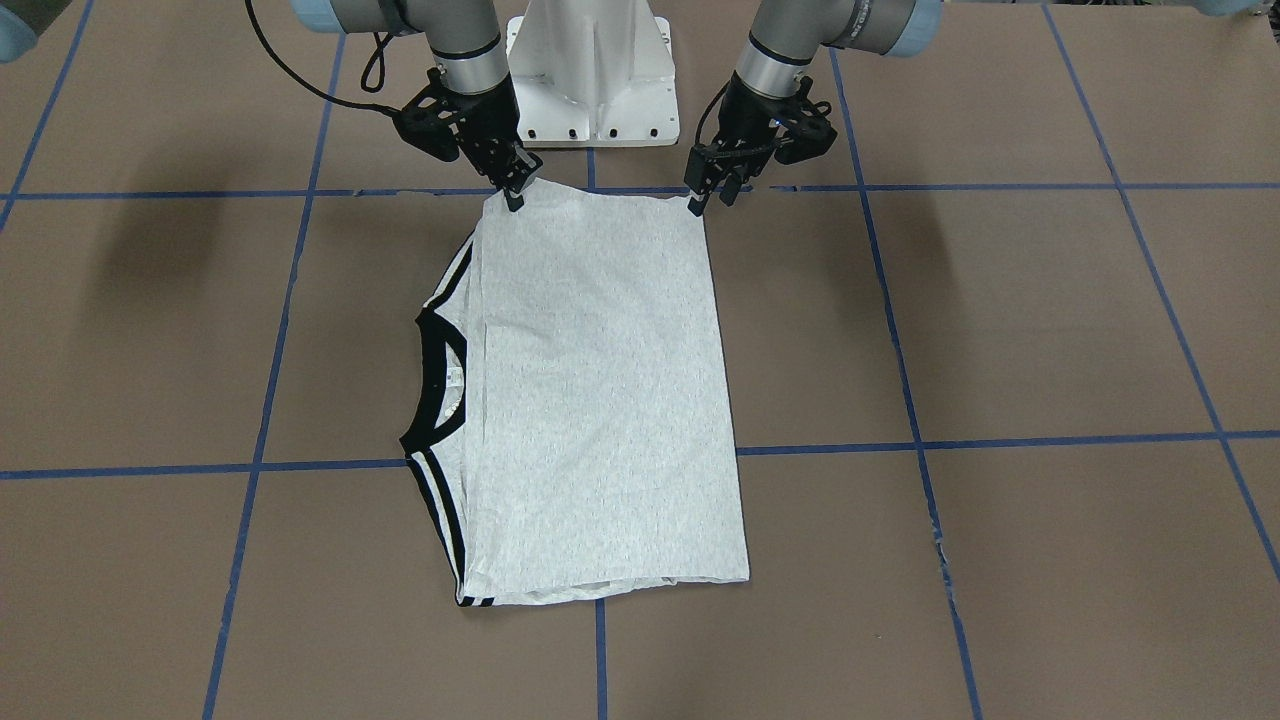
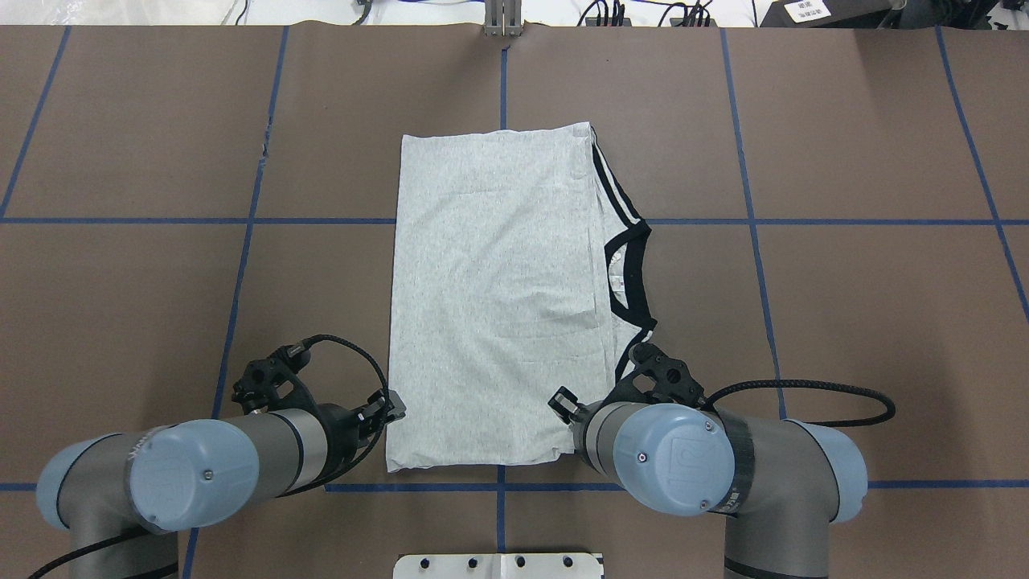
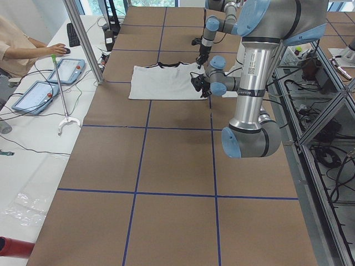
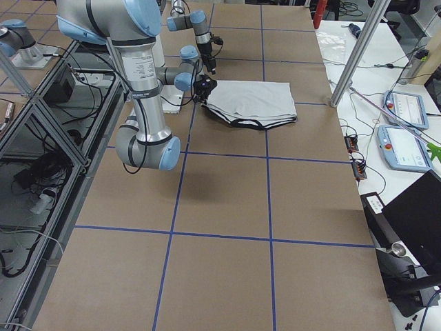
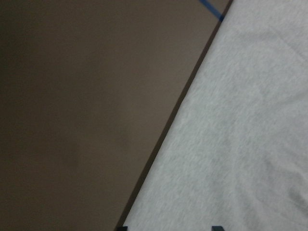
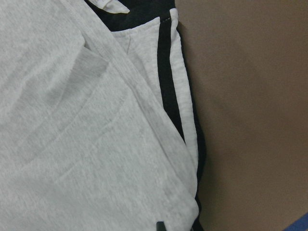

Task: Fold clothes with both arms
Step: 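Bring the left gripper to the other near corner of the shirt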

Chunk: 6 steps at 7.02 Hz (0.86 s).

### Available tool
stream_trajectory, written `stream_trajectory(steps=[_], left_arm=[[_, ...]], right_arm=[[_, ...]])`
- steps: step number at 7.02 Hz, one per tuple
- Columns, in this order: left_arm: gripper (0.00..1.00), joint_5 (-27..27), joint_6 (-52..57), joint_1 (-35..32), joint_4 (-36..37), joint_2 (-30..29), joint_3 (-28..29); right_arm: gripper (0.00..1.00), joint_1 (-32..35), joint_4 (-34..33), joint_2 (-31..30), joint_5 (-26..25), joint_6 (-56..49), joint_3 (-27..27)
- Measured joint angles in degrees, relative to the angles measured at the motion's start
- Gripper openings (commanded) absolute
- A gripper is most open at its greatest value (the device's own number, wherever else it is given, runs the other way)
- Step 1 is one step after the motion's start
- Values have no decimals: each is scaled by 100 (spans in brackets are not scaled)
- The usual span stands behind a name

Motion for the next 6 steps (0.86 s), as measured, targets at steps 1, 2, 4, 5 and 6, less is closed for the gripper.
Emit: stream_trajectory(steps=[1, 2, 4, 5, 6], left_arm=[[66, 11, -15, 68, 9, -109, 132], [66, 12, -20, 107, 14, -147, 190], [66, 10, -25, 146, 26, -144, 228], [65, 3, -29, 167, 32, -140, 262], [65, -2, -31, 189, 34, -141, 307]], right_arm=[[0, -5, 0, -3, -5, 0, 0], [0, -7, 0, -4, -7, 0, 0], [0, -9, 0, -5, -8, 0, 0], [0, -17, 0, -6, -8, 0, 0], [0, -24, 0, -6, -8, 0, 0]])
